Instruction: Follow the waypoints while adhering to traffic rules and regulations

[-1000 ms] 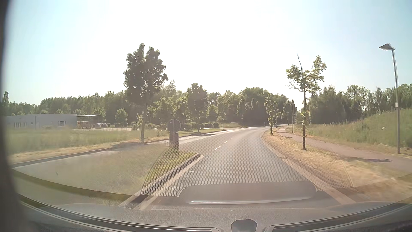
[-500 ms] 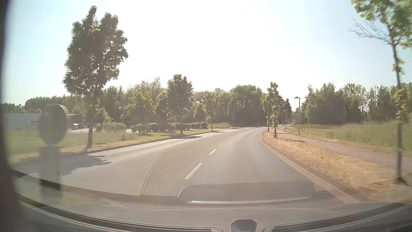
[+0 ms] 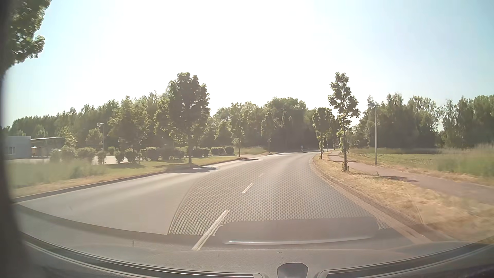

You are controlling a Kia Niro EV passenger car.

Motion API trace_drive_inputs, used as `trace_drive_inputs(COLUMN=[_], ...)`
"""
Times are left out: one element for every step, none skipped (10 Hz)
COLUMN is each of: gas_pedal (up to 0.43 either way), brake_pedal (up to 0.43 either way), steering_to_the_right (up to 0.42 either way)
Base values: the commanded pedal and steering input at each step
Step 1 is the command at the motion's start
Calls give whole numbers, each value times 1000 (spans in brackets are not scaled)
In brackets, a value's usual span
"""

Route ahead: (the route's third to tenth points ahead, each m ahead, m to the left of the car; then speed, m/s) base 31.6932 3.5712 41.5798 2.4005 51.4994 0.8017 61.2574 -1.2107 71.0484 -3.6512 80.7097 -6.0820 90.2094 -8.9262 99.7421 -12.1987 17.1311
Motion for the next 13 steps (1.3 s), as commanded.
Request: trace_drive_inputs(gas_pedal=[150,150,150,150,150,150,150,150,157,157,157,157,157], brake_pedal=[6,6,6,6,6,6,6,6,6,6,6,6,6], steering_to_the_right=[25,25,25,26,26,26,26,26,25,24,24,23,22])
